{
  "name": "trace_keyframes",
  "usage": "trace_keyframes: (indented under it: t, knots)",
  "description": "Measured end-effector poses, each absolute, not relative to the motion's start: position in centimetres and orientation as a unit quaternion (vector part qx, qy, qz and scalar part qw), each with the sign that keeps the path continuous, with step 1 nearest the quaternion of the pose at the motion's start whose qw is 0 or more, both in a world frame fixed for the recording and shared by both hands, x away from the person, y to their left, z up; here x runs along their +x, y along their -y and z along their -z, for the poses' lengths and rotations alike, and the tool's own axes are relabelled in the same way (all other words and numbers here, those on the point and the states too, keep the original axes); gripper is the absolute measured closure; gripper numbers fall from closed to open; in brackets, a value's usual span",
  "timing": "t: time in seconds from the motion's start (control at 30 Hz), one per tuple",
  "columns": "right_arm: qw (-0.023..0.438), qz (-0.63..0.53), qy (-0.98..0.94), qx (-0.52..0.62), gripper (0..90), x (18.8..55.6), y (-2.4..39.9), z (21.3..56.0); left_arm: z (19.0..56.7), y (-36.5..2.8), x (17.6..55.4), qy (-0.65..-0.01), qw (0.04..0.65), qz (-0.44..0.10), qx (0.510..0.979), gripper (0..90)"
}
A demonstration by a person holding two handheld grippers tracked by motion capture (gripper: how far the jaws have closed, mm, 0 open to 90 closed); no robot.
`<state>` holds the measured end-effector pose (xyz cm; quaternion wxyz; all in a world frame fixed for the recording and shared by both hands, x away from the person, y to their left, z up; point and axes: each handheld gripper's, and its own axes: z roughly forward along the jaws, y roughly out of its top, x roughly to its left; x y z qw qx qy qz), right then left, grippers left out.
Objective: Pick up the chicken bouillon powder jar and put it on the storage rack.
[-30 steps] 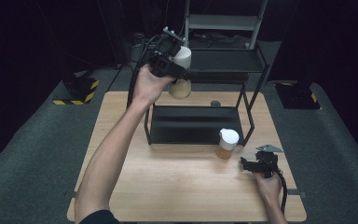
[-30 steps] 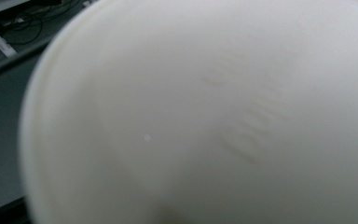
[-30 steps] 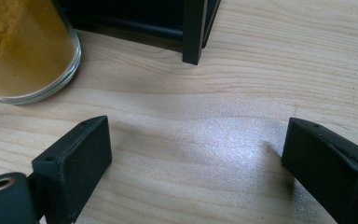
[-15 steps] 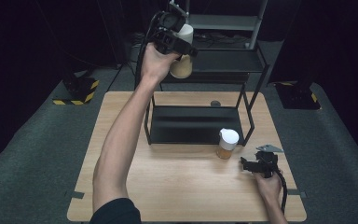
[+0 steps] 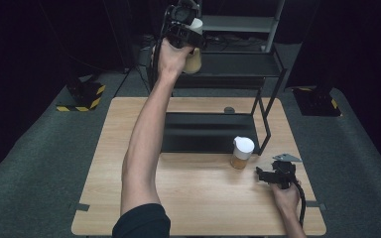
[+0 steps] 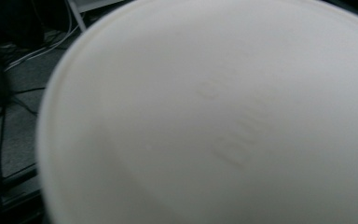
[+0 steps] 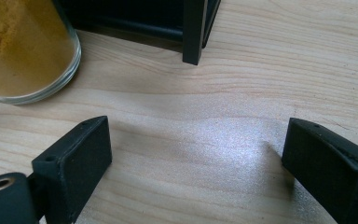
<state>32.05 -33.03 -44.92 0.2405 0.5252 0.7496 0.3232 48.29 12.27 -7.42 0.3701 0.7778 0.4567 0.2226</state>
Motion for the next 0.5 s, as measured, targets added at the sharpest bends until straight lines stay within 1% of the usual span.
trace_keyframes:
  t: [0.3,0.5]
  knots:
    - [0.240,-0.323,-0.749,0.525,7.4,32.05,33.03,44.91,8.31,-12.26,48.97,-0.465,0.365,-0.229,0.773,34.2]
    - [0.241,-0.323,-0.750,0.525,7.4,32.04,33.03,44.92,8.47,-12.51,48.76,-0.459,0.366,-0.235,0.774,34.2]
